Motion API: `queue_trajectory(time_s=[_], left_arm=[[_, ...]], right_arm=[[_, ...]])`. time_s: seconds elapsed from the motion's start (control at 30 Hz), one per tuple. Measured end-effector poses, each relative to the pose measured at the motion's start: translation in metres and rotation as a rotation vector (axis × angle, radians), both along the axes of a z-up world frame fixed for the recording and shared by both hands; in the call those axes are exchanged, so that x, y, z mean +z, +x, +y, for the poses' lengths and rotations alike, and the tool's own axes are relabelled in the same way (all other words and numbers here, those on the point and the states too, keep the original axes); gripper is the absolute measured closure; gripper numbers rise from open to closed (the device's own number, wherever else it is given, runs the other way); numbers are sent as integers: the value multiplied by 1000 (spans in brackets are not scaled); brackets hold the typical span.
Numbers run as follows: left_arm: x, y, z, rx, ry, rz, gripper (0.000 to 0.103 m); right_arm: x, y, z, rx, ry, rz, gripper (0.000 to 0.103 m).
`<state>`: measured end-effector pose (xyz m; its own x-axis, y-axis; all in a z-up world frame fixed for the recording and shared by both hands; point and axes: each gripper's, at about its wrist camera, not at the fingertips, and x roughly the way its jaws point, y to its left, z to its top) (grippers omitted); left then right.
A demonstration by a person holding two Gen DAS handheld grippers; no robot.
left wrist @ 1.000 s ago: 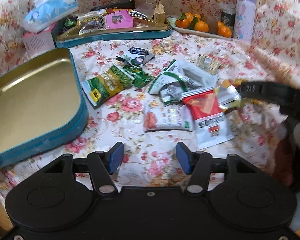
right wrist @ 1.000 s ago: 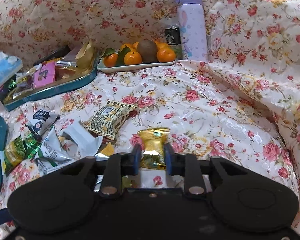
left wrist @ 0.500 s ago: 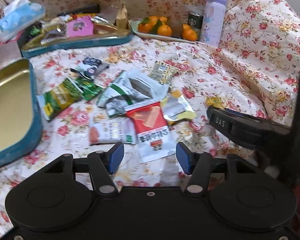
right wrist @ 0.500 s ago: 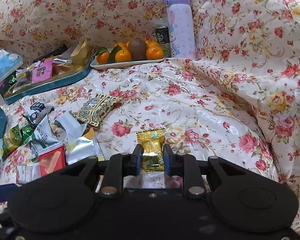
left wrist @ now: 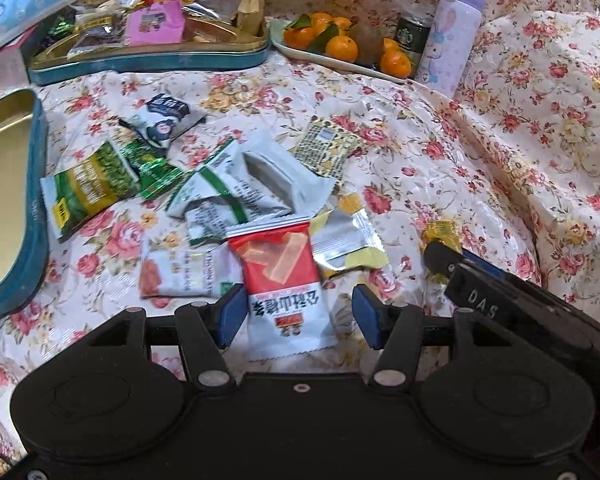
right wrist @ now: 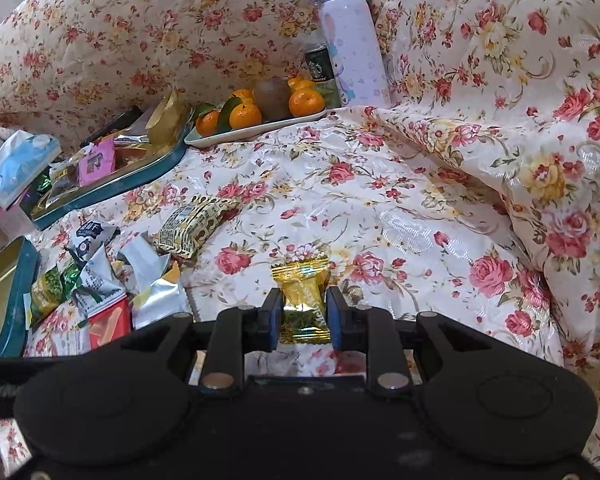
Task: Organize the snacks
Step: 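Grasp the gold-wrapped candy with the right tool while the left tool grasps the red-and-white packet, then carry both candies over the gold metal tray and lower them in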
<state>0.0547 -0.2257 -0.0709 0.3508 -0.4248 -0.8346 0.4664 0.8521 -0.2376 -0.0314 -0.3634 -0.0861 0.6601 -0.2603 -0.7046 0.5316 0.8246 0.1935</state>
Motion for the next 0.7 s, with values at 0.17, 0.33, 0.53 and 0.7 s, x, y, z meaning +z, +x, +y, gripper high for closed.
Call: queue_trajectory(time_s=[0.17, 0.33, 0.53, 0.7], left_arm=[[-4, 3, -5, 16, 12, 8, 42], [-5, 6, -7, 27, 14, 15, 46], [-4, 9, -1, 32, 8, 25, 59], [2, 1, 5, 11, 7, 24, 59]], right_arm=[[-1, 1, 6, 17, -49, 9, 79], [-2, 2, 9, 34, -90, 15, 79], [-3, 1, 11, 42, -109, 17, 79], [2, -2, 10, 27, -104, 27, 80]])
